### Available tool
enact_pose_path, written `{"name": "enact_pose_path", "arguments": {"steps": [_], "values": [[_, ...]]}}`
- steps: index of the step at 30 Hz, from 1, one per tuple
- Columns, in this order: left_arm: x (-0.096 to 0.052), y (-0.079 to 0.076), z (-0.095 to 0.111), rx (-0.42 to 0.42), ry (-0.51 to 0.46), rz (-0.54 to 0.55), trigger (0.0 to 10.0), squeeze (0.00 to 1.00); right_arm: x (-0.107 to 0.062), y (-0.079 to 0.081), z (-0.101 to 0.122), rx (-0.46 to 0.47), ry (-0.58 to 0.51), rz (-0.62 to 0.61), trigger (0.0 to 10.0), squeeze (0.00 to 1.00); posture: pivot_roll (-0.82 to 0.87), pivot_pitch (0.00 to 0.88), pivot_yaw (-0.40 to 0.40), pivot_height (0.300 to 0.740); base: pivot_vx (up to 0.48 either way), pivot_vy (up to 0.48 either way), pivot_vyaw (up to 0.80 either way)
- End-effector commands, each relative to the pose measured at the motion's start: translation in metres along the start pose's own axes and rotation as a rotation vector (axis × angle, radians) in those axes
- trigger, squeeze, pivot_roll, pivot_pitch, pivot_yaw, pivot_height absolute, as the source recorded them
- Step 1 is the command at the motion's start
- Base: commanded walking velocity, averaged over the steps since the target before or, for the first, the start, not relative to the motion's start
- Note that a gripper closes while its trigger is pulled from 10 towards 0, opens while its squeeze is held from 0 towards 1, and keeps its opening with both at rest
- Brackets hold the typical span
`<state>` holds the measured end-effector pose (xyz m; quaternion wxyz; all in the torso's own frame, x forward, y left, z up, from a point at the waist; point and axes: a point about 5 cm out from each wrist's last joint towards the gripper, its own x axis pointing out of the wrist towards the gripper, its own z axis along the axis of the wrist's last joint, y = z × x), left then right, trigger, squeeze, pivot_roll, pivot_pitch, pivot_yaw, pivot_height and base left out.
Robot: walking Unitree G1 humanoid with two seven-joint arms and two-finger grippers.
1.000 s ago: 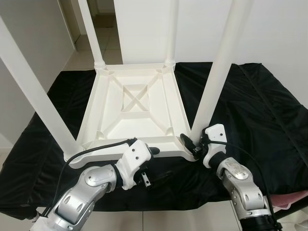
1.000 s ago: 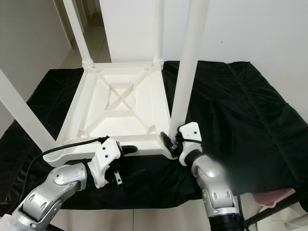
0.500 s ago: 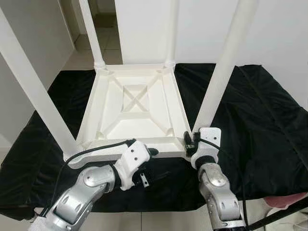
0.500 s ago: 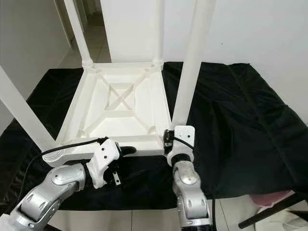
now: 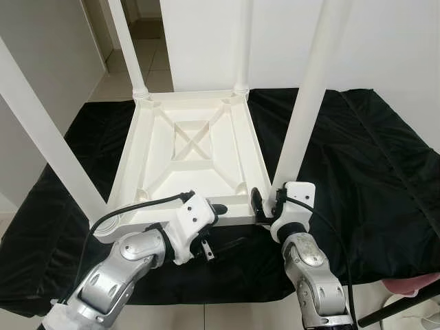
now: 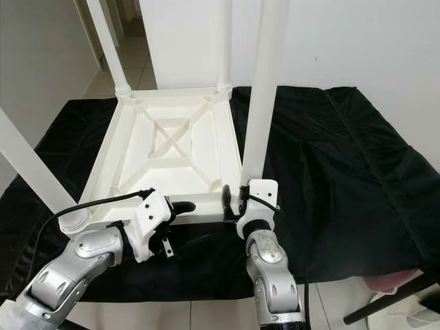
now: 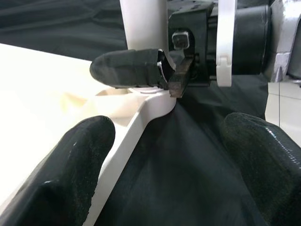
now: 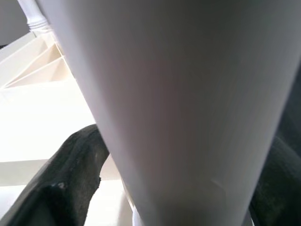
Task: Building children table
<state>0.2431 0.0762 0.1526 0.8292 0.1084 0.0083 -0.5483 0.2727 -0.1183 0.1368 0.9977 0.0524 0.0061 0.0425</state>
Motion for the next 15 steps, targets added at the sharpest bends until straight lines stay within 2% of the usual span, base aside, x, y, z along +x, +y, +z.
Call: {"name": "enact_pose_path", "arguments": {"steps": [1, 5, 6, 11, 15], "values": [[0.000, 0.001, -0.001, -0.008, 0.013, -0.028, 10.0, 0.00, 0.002, 0.001, 0.004, 0.001, -0.016, 0.017, 10.0, 1.00, -0.07, 0.029, 0.066, 0.740, 0.000, 0.000, 0.00], [0.000, 0.002, -0.001, -0.014, 0.014, -0.016, 10.0, 0.00, 0.003, -0.005, 0.005, -0.017, -0.020, 0.035, 10.0, 0.98, -0.07, 0.027, 0.068, 0.740, 0.000, 0.000, 0.00], [0.000, 0.003, -0.002, -0.013, 0.017, -0.010, 10.0, 0.00, 0.003, -0.007, 0.007, -0.030, -0.025, 0.073, 10.0, 0.00, -0.07, 0.027, 0.068, 0.740, 0.000, 0.000, 0.00], [-0.001, 0.004, -0.002, -0.012, 0.016, 0.003, 10.0, 0.00, 0.002, -0.011, 0.009, -0.050, -0.039, 0.127, 10.0, 0.00, -0.07, 0.026, 0.067, 0.740, 0.000, 0.000, 0.00], [-0.001, 0.008, 0.000, -0.019, 0.014, 0.014, 10.0, 0.00, -0.001, -0.023, 0.012, -0.133, -0.062, 0.259, 10.0, 0.00, -0.07, 0.031, 0.070, 0.740, 0.000, 0.000, 0.00]]}}
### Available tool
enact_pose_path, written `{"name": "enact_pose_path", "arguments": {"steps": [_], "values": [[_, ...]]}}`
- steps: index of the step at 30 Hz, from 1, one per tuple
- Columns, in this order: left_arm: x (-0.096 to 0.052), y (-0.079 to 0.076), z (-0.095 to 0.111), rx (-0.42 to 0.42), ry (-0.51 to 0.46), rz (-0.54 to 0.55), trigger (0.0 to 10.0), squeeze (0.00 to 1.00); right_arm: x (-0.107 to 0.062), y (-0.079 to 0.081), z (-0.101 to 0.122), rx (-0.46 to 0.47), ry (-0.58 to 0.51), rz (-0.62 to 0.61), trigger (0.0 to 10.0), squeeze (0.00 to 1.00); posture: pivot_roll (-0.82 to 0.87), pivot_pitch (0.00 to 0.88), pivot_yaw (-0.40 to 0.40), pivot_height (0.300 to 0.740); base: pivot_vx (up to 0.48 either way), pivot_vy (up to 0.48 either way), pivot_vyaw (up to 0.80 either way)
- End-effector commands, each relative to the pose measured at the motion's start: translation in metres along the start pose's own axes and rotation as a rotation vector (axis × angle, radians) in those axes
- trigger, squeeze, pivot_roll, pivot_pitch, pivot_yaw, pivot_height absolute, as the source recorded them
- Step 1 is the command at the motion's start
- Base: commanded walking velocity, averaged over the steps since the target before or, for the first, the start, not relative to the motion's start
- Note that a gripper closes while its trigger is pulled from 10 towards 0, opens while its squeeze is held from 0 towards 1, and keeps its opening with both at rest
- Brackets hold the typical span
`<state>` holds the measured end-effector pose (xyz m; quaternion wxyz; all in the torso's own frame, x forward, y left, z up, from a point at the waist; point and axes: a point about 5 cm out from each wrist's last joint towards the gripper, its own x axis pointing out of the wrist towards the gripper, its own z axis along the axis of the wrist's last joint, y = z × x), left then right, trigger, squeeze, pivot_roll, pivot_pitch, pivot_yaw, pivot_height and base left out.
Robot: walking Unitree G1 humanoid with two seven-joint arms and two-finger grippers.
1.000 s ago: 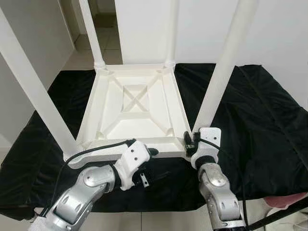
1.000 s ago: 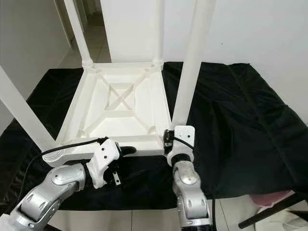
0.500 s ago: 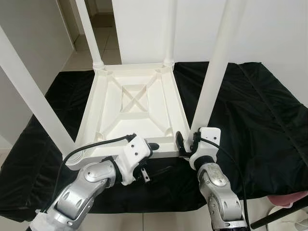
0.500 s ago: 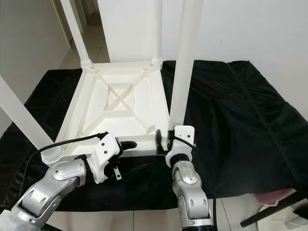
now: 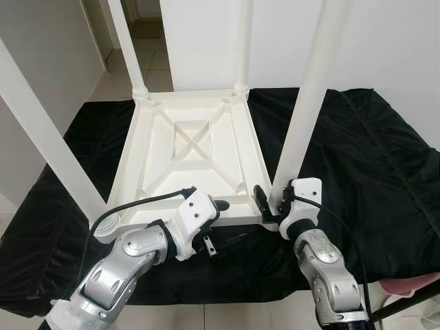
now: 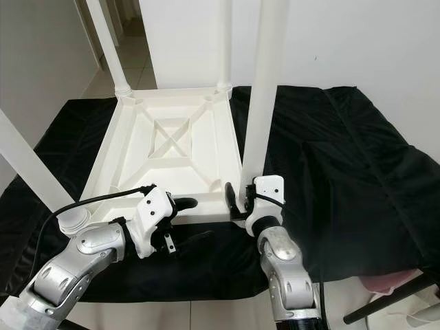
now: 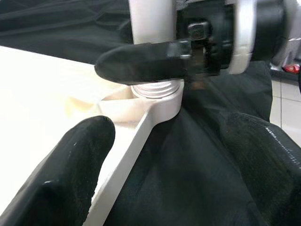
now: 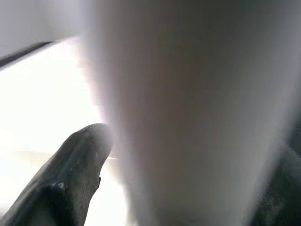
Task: Building children table
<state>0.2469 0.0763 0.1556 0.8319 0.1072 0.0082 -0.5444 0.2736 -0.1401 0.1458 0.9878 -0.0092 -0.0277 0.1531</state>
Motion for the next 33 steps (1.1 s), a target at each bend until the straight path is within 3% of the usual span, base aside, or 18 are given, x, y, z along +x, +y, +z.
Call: {"name": "enact_pose_path", "arguments": {"steps": [1, 5, 7, 17, 20, 21, 24, 25, 26, 27, 33], "values": [[-0.002, 0.004, -0.002, -0.014, 0.018, 0.004, 10.0, 0.00, -0.001, -0.006, 0.001, -0.020, -0.019, 0.048, 10.0, 0.00, -0.07, 0.033, 0.068, 0.740, 0.000, 0.000, 0.00], [-0.001, 0.003, -0.002, -0.017, 0.019, -0.005, 10.0, 0.00, 0.001, -0.013, 0.000, -0.043, -0.021, 0.078, 10.0, 0.00, -0.07, 0.029, 0.067, 0.740, 0.000, 0.000, 0.00], [0.001, 0.000, 0.000, -0.010, 0.005, -0.008, 10.0, 0.00, 0.004, -0.018, -0.001, -0.051, -0.018, 0.163, 10.0, 0.00, -0.07, 0.030, 0.068, 0.740, 0.000, 0.000, 0.00], [0.004, -0.002, 0.001, -0.012, -0.001, -0.019, 10.0, 0.00, 0.014, -0.024, 0.000, -0.109, -0.005, 0.390, 10.0, 0.00, -0.07, 0.033, 0.067, 0.740, 0.000, 0.000, 0.00], [0.004, -0.002, 0.001, -0.012, -0.001, -0.019, 10.0, 0.00, 0.015, -0.024, -0.001, -0.109, -0.005, 0.402, 10.0, 0.00, -0.07, 0.033, 0.067, 0.740, 0.000, 0.000, 0.00], [0.004, -0.003, 0.001, -0.015, -0.002, -0.020, 10.0, 0.00, 0.018, -0.024, -0.004, -0.125, 0.012, 0.435, 4.0, 0.00, -0.06, 0.034, 0.064, 0.740, 0.000, 0.000, 0.00], [0.004, -0.003, 0.001, -0.019, -0.002, -0.020, 10.0, 0.00, 0.021, -0.024, -0.008, -0.145, 0.034, 0.476, 4.0, 0.00, -0.06, 0.034, 0.064, 0.740, 0.000, 0.000, 0.00], [0.003, -0.004, 0.001, -0.020, -0.003, -0.021, 10.0, 0.00, 0.022, -0.026, -0.010, -0.152, 0.045, 0.489, 0.8, 0.00, -0.05, 0.033, 0.057, 0.740, 0.000, 0.000, 0.00], [0.003, -0.004, 0.001, -0.020, -0.003, -0.021, 10.0, 0.00, 0.022, -0.026, -0.010, -0.152, 0.045, 0.489, 0.8, 0.00, -0.05, 0.033, 0.057, 0.740, 0.000, 0.000, 0.00], [0.003, -0.004, 0.001, -0.020, -0.002, -0.021, 10.0, 0.00, 0.022, -0.027, -0.012, -0.155, 0.053, 0.495, 0.0, 0.00, -0.05, 0.033, 0.055, 0.740, 0.000, 0.000, 0.00], [0.001, -0.007, -0.001, -0.027, 0.002, -0.019, 10.0, 0.00, 0.015, -0.035, -0.021, -0.153, 0.086, 0.500, 0.0, 0.00, -0.05, 0.031, 0.051, 0.740, 0.000, 0.000, 0.00]]}}
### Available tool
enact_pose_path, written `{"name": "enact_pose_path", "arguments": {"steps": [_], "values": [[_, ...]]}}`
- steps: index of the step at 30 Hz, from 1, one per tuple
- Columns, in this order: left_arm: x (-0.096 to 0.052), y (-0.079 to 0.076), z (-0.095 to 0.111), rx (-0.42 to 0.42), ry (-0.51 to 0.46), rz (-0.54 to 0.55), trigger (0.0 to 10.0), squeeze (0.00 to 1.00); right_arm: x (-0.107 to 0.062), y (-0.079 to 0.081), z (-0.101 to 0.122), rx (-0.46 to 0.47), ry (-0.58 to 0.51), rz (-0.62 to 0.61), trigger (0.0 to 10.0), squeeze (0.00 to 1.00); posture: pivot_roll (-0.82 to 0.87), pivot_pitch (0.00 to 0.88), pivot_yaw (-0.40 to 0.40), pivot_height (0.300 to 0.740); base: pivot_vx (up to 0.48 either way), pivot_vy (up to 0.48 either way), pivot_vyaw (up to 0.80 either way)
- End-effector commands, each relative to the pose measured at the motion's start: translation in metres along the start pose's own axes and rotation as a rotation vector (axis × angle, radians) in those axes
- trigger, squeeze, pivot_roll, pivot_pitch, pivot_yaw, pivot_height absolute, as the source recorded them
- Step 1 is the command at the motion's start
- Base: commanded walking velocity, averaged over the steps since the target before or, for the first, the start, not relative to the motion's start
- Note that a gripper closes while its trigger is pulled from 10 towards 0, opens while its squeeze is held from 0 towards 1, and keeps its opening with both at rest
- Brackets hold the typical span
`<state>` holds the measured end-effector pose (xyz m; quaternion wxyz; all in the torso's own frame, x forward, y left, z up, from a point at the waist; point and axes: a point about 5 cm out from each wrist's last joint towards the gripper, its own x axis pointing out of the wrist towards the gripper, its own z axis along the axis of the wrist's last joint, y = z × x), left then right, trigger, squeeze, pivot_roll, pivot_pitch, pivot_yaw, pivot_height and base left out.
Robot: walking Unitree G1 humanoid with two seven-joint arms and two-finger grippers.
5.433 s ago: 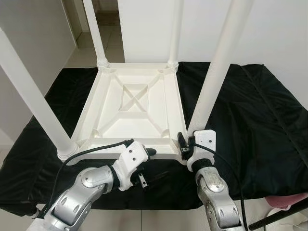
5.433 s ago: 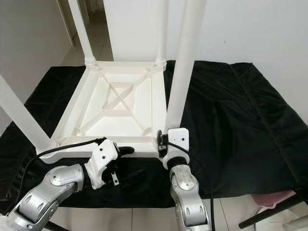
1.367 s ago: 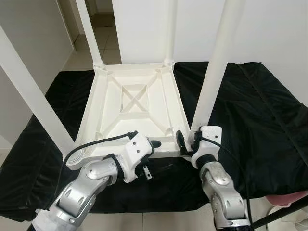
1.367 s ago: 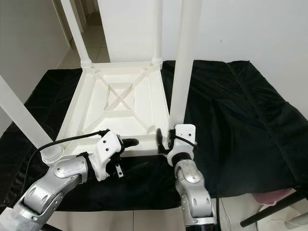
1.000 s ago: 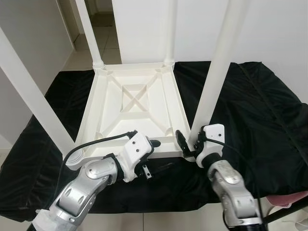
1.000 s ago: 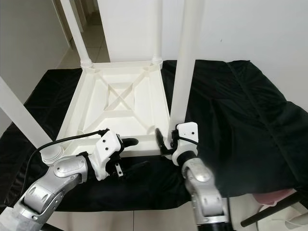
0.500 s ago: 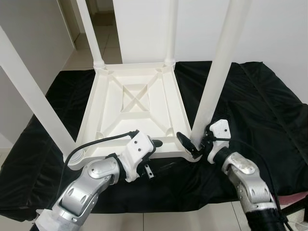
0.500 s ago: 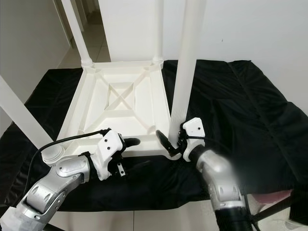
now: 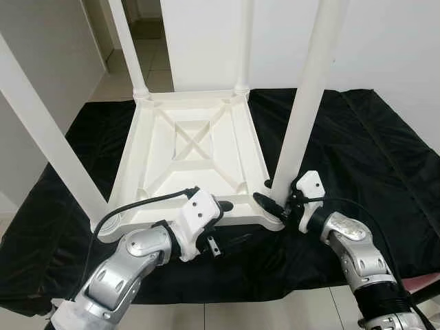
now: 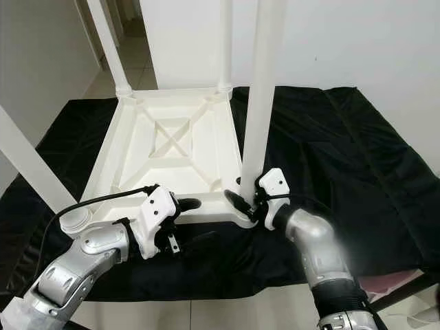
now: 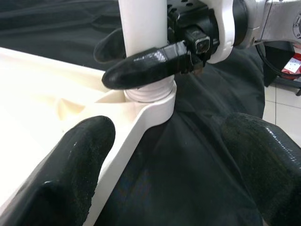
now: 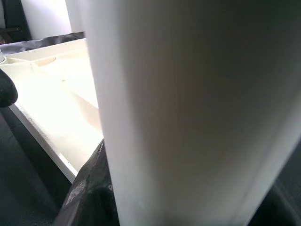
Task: Building children table
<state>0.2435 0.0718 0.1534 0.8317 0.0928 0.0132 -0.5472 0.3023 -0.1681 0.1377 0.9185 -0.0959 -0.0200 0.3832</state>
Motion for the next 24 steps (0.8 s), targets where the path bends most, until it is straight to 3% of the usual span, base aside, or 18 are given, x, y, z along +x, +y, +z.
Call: {"name": "enact_pose_path", "arguments": {"steps": [1, 3, 4, 5, 14, 24], "values": [[-0.002, -0.002, -0.001, 0.000, 0.010, -0.014, 10.0, 0.00, -0.002, 0.003, -0.011, 0.017, 0.049, 0.011, 0.0, 0.00, -0.05, 0.029, 0.051, 0.740, 0.000, 0.000, 0.00], [-0.002, -0.003, -0.002, -0.003, 0.011, -0.018, 10.0, 0.00, -0.003, 0.004, -0.012, 0.026, 0.048, 0.002, 0.0, 0.00, -0.07, 0.030, 0.058, 0.740, 0.000, 0.000, 0.00], [-0.002, -0.004, -0.002, -0.004, 0.012, -0.021, 10.0, 0.00, -0.004, 0.005, -0.012, 0.031, 0.047, -0.011, 2.6, 0.00, -0.07, 0.030, 0.058, 0.740, 0.000, 0.000, 0.00], [-0.002, -0.005, -0.003, -0.005, 0.014, -0.024, 10.0, 0.00, -0.004, 0.005, -0.013, 0.041, 0.042, -0.019, 10.0, 0.00, -0.07, 0.030, 0.057, 0.740, 0.000, 0.000, 0.00], [-0.001, -0.007, -0.005, -0.010, 0.017, -0.034, 10.0, 0.00, -0.005, 0.015, -0.003, 0.117, -0.025, -0.135, 10.0, 0.00, -0.08, 0.029, 0.058, 0.740, 0.000, 0.000, 0.00], [0.001, -0.007, -0.007, -0.021, 0.016, -0.032, 10.0, 0.00, 0.004, 0.036, -0.003, 0.182, -0.010, -0.440, 10.0, 0.00, -0.09, 0.019, 0.052, 0.740, 0.000, 0.000, 0.00]]}}
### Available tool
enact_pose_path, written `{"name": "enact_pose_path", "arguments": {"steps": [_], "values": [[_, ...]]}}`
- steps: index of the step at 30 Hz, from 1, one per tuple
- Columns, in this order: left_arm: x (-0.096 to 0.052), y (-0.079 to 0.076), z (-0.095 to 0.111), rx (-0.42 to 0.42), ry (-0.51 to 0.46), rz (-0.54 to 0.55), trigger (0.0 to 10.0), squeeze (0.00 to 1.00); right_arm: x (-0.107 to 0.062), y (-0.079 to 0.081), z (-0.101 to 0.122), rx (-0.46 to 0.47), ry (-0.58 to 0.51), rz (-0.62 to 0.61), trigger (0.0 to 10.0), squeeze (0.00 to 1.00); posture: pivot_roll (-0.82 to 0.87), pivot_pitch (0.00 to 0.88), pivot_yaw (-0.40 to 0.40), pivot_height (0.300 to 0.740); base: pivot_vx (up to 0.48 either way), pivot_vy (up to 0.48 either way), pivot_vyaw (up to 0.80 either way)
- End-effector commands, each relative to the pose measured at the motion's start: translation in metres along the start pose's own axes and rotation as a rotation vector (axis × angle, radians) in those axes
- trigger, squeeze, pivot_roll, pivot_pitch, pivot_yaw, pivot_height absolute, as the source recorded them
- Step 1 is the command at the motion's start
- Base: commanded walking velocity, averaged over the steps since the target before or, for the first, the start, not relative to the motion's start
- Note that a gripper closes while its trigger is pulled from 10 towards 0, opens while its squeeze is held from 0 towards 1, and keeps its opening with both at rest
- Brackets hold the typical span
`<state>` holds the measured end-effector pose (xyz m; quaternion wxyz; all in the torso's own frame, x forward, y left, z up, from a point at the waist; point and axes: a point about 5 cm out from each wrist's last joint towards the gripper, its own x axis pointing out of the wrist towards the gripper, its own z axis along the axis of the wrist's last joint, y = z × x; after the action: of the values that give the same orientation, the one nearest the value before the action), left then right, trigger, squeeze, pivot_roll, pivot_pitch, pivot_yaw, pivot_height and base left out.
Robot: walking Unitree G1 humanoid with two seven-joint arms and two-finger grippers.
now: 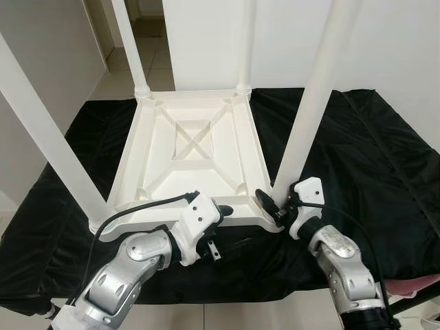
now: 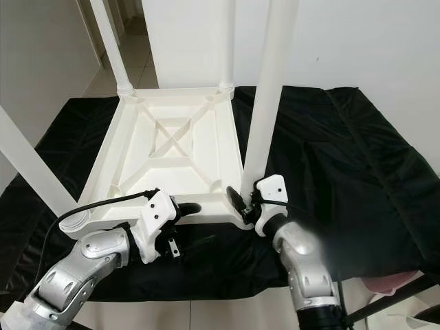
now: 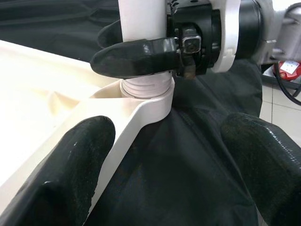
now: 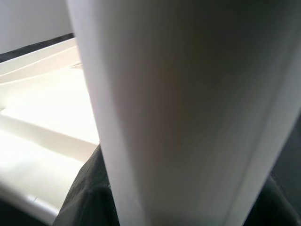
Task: Building children table
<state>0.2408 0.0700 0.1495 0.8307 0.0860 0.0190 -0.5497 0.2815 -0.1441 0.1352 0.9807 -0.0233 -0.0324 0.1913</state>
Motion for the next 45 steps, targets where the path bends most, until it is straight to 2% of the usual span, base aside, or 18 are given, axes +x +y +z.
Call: {"name": "enact_pose_path", "arguments": {"steps": [1, 4, 6, 8, 15, 16, 23, 24, 38, 45], "values": [[0.000, -0.003, -0.004, -0.004, 0.014, -0.025, 10.0, 0.00, -0.001, 0.003, -0.007, 0.046, 0.037, -0.034, 10.0, 0.00, -0.09, 0.019, 0.052, 0.740, 0.000, 0.000, 0.00], [0.001, -0.002, -0.003, -0.011, 0.002, -0.007, 10.0, 0.00, -0.001, 0.016, -0.008, 0.069, 0.055, -0.165, 10.0, 0.00, -0.09, 0.023, 0.056, 0.740, 0.000, 0.000, 0.00], [0.001, -0.002, -0.002, -0.011, 0.000, -0.003, 10.0, 0.00, -0.002, 0.018, -0.008, 0.070, 0.058, -0.190, 10.0, 0.00, -0.09, 0.023, 0.056, 0.740, 0.000, 0.000, 0.00], [0.002, 0.000, -0.001, -0.019, -0.008, 0.026, 10.0, 0.00, -0.001, 0.024, -0.008, 0.086, 0.060, -0.272, 10.0, 0.00, -0.09, 0.027, 0.062, 0.740, 0.000, 0.000, 0.00], [0.001, 0.001, -0.001, -0.035, -0.020, 0.067, 10.0, 0.00, -0.001, 0.030, -0.007, 0.112, 0.057, -0.367, 10.0, 0.00, -0.09, 0.033, 0.064, 0.740, 0.000, 0.000, 0.00], [0.000, 0.001, -0.001, -0.041, -0.024, 0.073, 10.0, 0.00, -0.002, 0.033, -0.006, 0.111, 0.047, -0.371, 10.0, 1.00, -0.09, 0.028, 0.071, 0.740, 0.000, 0.000, 0.00], [0.002, 0.000, -0.001, -0.035, -0.023, 0.065, 10.0, 0.00, -0.004, 0.042, -0.005, 0.125, 0.042, -0.337, 10.0, 1.00, -0.10, 0.024, 0.078, 0.740, 0.000, 0.000, 0.00], [0.002, 0.001, -0.001, -0.029, -0.023, 0.066, 10.0, 0.00, -0.005, 0.042, -0.005, 0.113, 0.045, -0.332, 10.0, 0.00, -0.11, 0.021, 0.081, 0.740, 0.000, 0.000, 0.00], [0.000, 0.002, -0.002, -0.007, -0.017, 0.067, 10.0, 0.00, -0.013, 0.046, -0.016, 0.046, 0.073, -0.296, 10.0, 0.00, -0.12, 0.000, 0.124, 0.740, 0.000, 0.000, 0.00], [0.002, 0.004, -0.003, 0.013, -0.010, 0.053, 10.0, 0.00, -0.012, 0.041, -0.016, 0.032, 0.067, -0.316, 10.0, 0.00, -0.13, 0.000, 0.128, 0.740, 0.000, 0.000, 0.00]]}}
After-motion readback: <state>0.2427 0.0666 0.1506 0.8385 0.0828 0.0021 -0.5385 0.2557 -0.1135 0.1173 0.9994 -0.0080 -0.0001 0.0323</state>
